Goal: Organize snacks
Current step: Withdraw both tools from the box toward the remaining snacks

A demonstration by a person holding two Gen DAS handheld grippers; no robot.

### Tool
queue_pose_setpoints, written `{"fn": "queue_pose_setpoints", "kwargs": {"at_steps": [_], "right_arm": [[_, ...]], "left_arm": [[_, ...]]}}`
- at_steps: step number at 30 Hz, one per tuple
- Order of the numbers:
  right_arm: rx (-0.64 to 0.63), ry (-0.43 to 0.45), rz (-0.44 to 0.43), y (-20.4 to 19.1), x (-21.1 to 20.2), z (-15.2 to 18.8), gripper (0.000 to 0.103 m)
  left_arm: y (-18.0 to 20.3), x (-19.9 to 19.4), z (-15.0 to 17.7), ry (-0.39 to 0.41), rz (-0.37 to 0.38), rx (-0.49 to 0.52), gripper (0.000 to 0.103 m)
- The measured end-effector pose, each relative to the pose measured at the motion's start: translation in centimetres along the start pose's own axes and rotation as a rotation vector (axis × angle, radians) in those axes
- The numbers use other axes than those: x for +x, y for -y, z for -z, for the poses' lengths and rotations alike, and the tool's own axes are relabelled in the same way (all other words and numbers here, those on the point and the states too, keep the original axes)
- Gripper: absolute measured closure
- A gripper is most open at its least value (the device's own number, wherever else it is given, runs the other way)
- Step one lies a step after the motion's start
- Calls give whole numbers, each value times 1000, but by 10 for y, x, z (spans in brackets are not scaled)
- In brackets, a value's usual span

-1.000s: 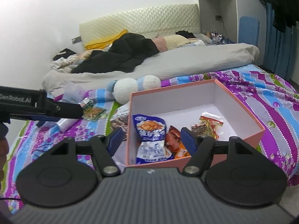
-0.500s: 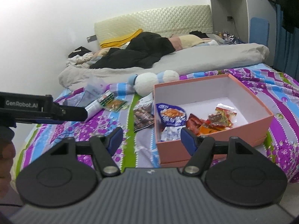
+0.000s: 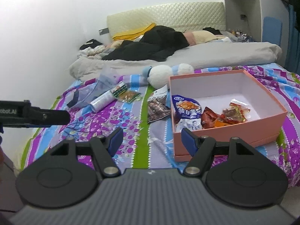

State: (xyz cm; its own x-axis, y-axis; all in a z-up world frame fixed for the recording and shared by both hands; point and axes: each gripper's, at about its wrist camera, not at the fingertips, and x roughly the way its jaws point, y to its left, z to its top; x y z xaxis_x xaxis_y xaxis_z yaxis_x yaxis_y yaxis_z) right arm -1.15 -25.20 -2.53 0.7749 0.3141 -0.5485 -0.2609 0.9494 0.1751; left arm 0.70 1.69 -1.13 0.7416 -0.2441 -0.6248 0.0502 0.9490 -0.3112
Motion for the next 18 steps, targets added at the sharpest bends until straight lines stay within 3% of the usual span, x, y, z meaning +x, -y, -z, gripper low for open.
{"fn": "queue_pose_setpoints", "kwargs": {"at_steps": [18], "right_arm": [[-38, -41, -26, -14, 19, -1, 33]], "left_arm": [[-29, 24, -10, -36, -29, -55, 22]]}}
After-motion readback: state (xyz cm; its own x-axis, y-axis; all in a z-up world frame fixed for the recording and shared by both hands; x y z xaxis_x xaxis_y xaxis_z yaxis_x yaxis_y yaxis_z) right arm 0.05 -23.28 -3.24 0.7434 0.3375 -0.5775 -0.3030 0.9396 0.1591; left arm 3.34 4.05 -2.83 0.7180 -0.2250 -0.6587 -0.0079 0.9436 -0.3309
